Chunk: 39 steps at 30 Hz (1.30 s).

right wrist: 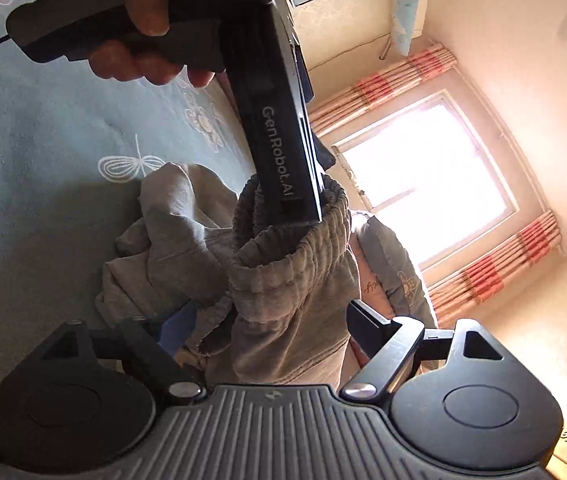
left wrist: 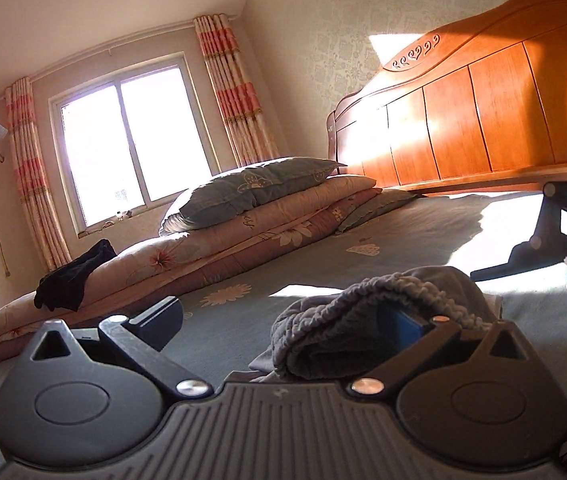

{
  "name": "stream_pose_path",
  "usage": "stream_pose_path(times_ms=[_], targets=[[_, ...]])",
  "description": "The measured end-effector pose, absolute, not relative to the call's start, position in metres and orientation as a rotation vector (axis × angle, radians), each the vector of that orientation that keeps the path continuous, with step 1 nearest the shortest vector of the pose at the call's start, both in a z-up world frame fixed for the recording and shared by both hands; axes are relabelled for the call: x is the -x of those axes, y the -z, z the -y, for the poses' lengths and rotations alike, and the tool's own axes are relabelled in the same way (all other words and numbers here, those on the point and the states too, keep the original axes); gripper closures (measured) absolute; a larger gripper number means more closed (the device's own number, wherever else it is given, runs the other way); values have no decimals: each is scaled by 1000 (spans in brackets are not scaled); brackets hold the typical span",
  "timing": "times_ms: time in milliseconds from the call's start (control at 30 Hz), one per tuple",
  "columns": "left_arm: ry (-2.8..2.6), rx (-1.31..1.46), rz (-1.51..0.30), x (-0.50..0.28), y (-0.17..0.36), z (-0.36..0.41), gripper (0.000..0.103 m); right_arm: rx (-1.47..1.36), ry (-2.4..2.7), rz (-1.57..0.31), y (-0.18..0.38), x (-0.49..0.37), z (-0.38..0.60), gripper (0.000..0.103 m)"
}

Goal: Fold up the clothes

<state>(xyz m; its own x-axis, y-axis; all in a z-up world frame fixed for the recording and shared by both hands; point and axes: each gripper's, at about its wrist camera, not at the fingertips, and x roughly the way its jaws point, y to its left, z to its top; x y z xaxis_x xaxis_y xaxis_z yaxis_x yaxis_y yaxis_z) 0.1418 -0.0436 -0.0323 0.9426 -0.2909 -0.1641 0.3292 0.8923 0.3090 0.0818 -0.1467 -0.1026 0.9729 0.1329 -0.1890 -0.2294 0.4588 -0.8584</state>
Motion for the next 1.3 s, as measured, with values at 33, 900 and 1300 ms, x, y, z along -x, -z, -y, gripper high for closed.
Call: stream_pose_path(times_ms=[33,900,1300], targets=[[333,-324,-123,-143,31,42,0,1077,-186,-85,106,-87,144,18],[362,-212,-290,-85,67,40,1,838,-271,-114,-94,-76,169,88],[155,-345,-112,-51,80,48,1,798,-396,-30,-183,-60,116,87]])
